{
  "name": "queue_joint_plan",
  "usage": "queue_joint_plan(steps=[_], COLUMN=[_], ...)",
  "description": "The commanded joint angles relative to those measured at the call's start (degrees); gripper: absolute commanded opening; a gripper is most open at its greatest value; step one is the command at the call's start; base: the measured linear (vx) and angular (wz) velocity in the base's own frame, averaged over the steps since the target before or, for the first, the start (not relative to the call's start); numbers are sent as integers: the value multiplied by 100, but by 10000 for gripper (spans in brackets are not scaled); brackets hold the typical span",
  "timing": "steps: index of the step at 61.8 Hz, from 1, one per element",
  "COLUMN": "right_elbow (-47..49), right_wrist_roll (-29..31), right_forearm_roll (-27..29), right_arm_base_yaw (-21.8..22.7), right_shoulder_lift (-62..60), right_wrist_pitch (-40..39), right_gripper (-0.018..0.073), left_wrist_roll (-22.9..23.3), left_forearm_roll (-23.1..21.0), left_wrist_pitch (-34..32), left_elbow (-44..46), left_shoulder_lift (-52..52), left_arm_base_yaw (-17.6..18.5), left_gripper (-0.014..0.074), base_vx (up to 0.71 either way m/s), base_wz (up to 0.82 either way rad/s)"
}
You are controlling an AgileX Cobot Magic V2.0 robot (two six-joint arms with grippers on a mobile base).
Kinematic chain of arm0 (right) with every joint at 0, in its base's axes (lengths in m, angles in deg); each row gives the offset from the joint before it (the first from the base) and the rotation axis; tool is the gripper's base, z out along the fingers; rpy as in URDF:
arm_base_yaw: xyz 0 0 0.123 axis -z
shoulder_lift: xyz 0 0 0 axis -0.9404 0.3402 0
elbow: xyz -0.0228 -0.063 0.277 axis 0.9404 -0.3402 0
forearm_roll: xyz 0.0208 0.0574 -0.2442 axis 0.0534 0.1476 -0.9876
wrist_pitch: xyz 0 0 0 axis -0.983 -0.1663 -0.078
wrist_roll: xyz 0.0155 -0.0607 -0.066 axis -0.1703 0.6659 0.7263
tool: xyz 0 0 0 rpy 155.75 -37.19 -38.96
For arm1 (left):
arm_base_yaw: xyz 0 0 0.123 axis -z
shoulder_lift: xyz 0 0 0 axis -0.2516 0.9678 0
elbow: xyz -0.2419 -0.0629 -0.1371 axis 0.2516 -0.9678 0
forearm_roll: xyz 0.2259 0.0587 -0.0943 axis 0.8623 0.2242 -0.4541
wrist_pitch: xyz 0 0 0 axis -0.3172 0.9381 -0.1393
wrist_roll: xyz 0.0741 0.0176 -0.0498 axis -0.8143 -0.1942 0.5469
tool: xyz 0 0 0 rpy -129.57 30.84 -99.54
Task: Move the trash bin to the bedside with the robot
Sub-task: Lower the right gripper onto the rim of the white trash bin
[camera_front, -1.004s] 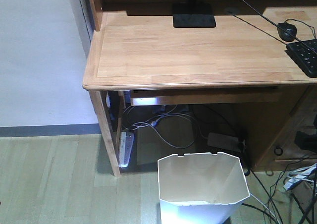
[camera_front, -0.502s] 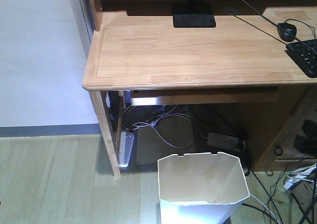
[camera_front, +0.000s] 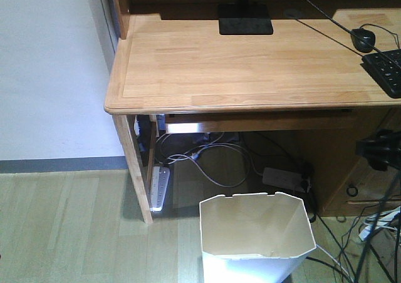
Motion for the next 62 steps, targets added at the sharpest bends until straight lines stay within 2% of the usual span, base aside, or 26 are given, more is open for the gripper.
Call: queue_joint_plan(steps=[1,13,36,45,52,62], right_elbow=[469,918,1420,1615,1882,2211], right_wrist_roll=[225,470,731,857,1188,2038], right_forearm_roll=[-7,4,3,139,304,729], right_arm_base_yaw=[29,29,36,238,452,629], right_shoulder_lift=[553,1815,4210,5102,5777,6546], right_wrist_pitch=[-183,-258,-1160,-1449,-1428,-1679], right_gripper=[510,510,510,510,510,510], left_wrist_roll=[46,46,46,46,46,46], left_forearm_roll=[-24,-24,-24,-24,-24,-24], left_wrist_pitch=[-420,-420,-420,-420,-420,-420], left_elbow=[-165,-165,-165,-165,-165,-165], left_shoulder_lift=[-57,-57,-57,-57,-57,-57], left_arm_base_yaw=[35,35,35,35,35,35], left_gripper=[-6,-6,-6,-6,-6,-6], base_vx=[0,0,0,0,0,0], base_wz=[0,0,0,0,0,0])
